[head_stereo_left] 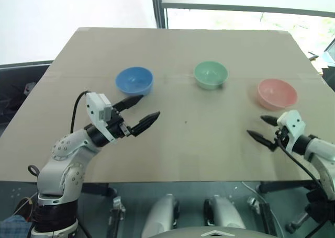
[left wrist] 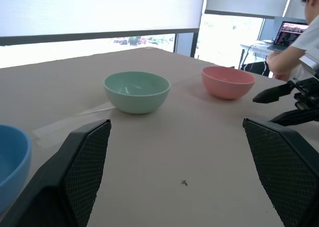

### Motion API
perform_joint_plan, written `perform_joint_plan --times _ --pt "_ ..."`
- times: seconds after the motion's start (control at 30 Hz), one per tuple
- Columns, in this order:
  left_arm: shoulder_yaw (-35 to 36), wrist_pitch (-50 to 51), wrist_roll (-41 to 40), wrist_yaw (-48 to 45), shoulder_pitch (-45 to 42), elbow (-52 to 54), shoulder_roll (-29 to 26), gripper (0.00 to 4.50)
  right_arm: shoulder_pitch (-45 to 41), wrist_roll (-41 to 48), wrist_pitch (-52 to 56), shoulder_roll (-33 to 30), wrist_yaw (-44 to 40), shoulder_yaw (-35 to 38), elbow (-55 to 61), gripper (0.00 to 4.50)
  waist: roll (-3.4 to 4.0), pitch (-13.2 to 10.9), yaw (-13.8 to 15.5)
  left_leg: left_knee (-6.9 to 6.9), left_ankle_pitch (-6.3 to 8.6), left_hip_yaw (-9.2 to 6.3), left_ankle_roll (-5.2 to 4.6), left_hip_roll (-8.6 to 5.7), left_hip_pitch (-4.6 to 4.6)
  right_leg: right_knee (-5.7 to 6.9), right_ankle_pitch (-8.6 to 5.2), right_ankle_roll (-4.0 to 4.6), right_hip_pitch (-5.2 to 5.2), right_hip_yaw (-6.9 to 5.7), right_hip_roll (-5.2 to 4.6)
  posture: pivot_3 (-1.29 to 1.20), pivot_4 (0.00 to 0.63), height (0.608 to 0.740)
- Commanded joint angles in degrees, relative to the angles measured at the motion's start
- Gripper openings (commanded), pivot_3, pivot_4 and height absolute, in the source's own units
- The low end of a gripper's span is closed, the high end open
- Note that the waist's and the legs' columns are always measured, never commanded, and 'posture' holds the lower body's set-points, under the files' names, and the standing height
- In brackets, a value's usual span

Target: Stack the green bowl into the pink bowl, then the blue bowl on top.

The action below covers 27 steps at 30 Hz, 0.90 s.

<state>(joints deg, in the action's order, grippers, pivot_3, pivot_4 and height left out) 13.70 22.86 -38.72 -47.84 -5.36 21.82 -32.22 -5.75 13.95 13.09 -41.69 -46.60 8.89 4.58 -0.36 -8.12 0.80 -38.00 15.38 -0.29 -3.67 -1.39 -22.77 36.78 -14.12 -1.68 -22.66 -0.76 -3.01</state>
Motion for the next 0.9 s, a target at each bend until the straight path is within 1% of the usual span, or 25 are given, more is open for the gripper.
perform_joint_plan --times 0.03,0.13,0.23,0.43,0.53,0.57,0.6,0.7,0.73,0.83,0.9 --pt "-0.8 0.8 -2.2 -0.3 -2.3 2.5 -0.4 4.5 -6.2 -2.1 0.2 -3.6 0.7 0.9 -1.4 3.92 0.01 0.0 0.0 -0.03 0.0 0.0 -0.01 -0.01 -0.02 0.0 0.0 0.0 0.0 0.0 0.0 0.0 0.15 0.74" --pt "-2.1 1.1 -2.4 -0.3 -3.4 2.8 -0.2 4.5 -11.1 -4.2 -0.4 -5.7 0.0 -0.4 -5.6 3.92 -0.04 0.0 0.1 -0.09 0.0 0.0 -0.01 0.0 -0.01 0.01 0.0 0.0 0.05 -0.01 0.02 0.0 0.15 0.74" --pt "-3.3 1.5 -2.7 -0.2 -5.0 3.0 0.0 4.5 -16.3 -8.0 -1.4 -7.3 -2.0 -4.7 -12.5 3.92 -0.01 0.0 0.0 -0.13 -0.07 0.02 0.1 -0.02 -0.05 -0.02 0.0 -0.01 0.06 -0.02 0.02 0.0 0.15 0.74" --pt "-4.1 2.5 -3.8 0.2 -6.8 3.8 0.1 4.5 -25.4 -14.1 -1.8 -6.6 -3.3 -11.5 -27.7 3.92 -0.02 0.0 0.0 -0.2 -0.06 0.05 0.09 0.0 -0.06 0.0 0.0 -0.01 0.06 0.0 0.04 0.0 0.15 0.74" --pt "-4.2 2.6 -3.9 0.5 -6.6 4.4 0.0 4.5 -27.6 -15.9 -4.1 -6.4 -5.3 -14.1 -32.0 3.92 -0.01 0.0 0.0 -0.2 -0.06 0.06 0.09 -0.01 -0.08 -0.01 0.01 -0.01 0.05 0.0 0.04 0.0 0.15 0.74" --pt "-4.1 2.6 -3.9 0.5 -6.3 4.6 -0.1 4.5 -28.1 -16.1 -4.6 -6.1 -5.9 -14.5 -32.7 3.38 -0.01 0.0 -0.1 -0.2 -0.07 0.06 0.09 -0.01 -0.09 -0.01 0.01 -0.01 0.05 0.0 0.04 0.0 0.15 0.74" --pt "-4.0 2.6 -3.9 0.7 -6.1 4.9 -0.2 4.5 -28.4 -16.2 -5.0 -5.9 -6.4 -14.8 -33.3 3.03 -0.01 0.0 -0.1 -0.2 -0.07 0.06 0.09 -0.01 -0.09 -0.01 0.01 -0.01 0.05 0.0 0.04 0.0 0.15 0.74" --pt "-3.6 2.5 -4.1 1.2 -5.3 5.7 -0.2 4.5 -29.3 -16.6 -6.4 -5.6 -7.0 -15.0 -34.8 1.69 -0.01 0.0 -0.1 -0.2 -0.07 0.06 0.1 0.0 -0.08 -0.01 0.01 -0.02 0.06 0.0 0.05 0.0 0.15 0.74" --pt "-3.6 2.4 -4.0 1.3 -5.0 5.8 -0.2 4.5 -29.7 -16.8 -6.9 -5.6 -7.1 -15.1 -35.4 1.42 -0.01 0.0 -0.1 -0.21 -0.07 0.06 0.1 0.0 -0.08 -0.01 0.01 -0.02 0.06 0.0 0.04 0.0 0.15 0.74" --pt "-3.5 1.8 -3.4 1.6 -4.2 5.8 -0.1 4.5 -30.3 -17.3 -8.3 -5.6 -7.5 -15.3 -36.7 0.02 -0.01 0.0 -0.1 -0.21 -0.07 0.05 0.1 0.0 -0.07 0.0 0.01 -0.02 0.06 0.0 0.04 0.0 0.15 0.74" --pt "-3.4 1.4 -3.1 1.5 -3.7 5.7 -0.1 4.5 -30.6 -17.5 -8.9 -5.5 -7.8 -15.3 -37.3 0.02 -0.05 0.0 -0.1 -0.22 -0.07 0.05 0.1 0.01 -0.03 0.0 0.01 -0.02 0.08 0.01 0.05 0.0 0.15 0.74"
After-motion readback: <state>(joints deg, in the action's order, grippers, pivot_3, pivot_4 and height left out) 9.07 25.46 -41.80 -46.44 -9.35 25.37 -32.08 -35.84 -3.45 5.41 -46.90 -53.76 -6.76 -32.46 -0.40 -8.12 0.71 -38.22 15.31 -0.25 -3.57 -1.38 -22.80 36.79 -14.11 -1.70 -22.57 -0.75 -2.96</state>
